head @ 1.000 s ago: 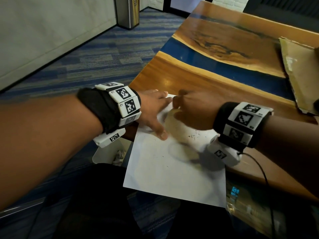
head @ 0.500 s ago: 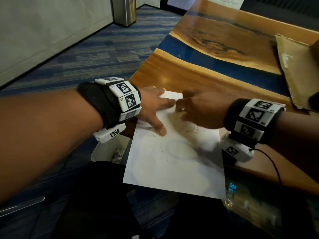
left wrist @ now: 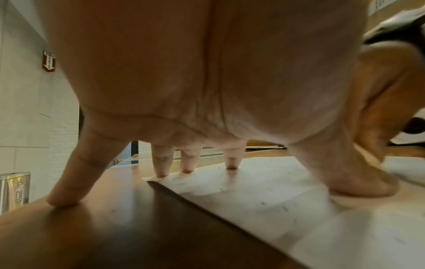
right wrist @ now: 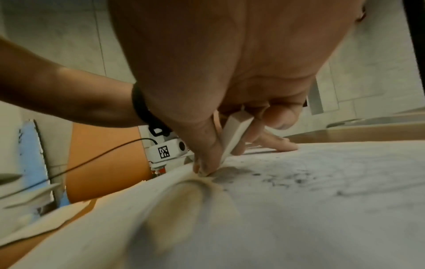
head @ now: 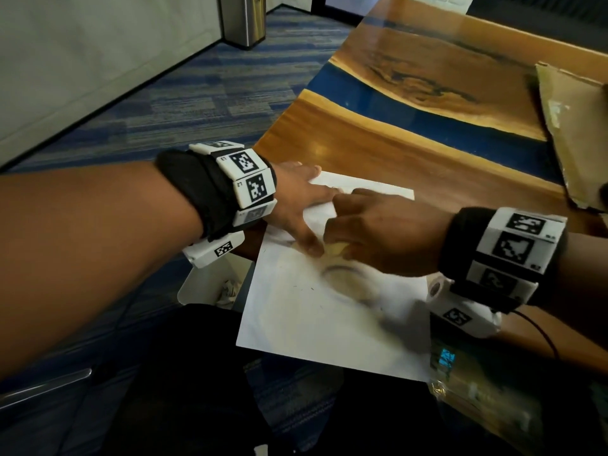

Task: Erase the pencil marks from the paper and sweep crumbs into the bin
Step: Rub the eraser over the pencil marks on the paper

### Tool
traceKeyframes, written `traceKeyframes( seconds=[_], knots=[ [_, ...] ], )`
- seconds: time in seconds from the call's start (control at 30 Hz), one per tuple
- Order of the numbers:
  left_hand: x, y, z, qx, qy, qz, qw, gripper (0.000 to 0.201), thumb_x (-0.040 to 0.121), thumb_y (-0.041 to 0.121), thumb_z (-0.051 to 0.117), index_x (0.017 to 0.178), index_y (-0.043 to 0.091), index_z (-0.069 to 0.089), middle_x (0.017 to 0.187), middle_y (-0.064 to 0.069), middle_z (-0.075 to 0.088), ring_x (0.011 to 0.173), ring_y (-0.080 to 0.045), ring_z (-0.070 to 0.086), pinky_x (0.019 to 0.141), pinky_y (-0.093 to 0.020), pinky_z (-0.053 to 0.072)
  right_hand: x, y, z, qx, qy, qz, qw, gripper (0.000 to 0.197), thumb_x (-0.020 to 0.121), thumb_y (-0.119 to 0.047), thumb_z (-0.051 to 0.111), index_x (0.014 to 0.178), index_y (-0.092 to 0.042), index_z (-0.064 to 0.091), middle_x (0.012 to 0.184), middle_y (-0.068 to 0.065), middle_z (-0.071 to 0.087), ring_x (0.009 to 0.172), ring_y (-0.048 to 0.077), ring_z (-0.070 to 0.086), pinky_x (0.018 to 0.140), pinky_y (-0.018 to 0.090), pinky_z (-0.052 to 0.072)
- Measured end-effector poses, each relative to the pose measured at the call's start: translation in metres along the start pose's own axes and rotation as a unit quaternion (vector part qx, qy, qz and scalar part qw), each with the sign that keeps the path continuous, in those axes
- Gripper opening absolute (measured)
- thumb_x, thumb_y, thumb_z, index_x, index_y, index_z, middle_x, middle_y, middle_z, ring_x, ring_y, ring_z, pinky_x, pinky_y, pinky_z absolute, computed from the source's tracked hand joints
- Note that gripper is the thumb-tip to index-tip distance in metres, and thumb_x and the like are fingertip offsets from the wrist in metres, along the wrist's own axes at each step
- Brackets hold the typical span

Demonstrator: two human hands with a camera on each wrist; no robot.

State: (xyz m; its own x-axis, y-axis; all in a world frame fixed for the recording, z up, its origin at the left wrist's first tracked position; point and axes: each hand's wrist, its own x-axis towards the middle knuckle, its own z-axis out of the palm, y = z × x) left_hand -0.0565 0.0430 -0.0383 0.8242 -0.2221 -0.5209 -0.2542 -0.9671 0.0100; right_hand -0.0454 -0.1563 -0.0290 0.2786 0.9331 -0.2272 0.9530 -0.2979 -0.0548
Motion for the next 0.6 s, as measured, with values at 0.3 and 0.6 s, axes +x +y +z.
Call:
traceKeyframes(
  seconds=[0.3, 0.6],
  knots=[
    [-0.001, 0.002, -0.002, 0.009, -0.011, -0.006, 1.0, 0.128, 0.048, 0.094, 0.055, 0.155, 0.051, -0.002, 0.168, -0.005, -0.005, 0.153, -0.034, 0.0, 0.121, -0.056, 0.017, -0.002, -0.008, 0.0, -0.005, -0.01, -0.007, 1.0, 0.026, 0.094, -0.033, 0.055, 0.12, -0.031, 0.057, 0.101, -0.011, 0.036, 0.095, 0.015, 0.042, 0.08, 0.03, 0.042],
    [-0.003, 0.003, -0.003, 0.014, -0.005, -0.008, 1.0, 0.117, 0.063, 0.087, 0.061, 0.154, 0.052, -0.004, 0.168, -0.003, -0.007, 0.154, -0.033, -0.002, 0.12, -0.055, 0.014, -0.009, -0.005, 0.002, -0.021, -0.001, 0.002, 1.0, 0.021, 0.095, -0.036, 0.053, 0.115, -0.034, 0.059, 0.096, -0.008, 0.038, 0.088, 0.016, 0.042, 0.074, 0.032, 0.044]
  ],
)
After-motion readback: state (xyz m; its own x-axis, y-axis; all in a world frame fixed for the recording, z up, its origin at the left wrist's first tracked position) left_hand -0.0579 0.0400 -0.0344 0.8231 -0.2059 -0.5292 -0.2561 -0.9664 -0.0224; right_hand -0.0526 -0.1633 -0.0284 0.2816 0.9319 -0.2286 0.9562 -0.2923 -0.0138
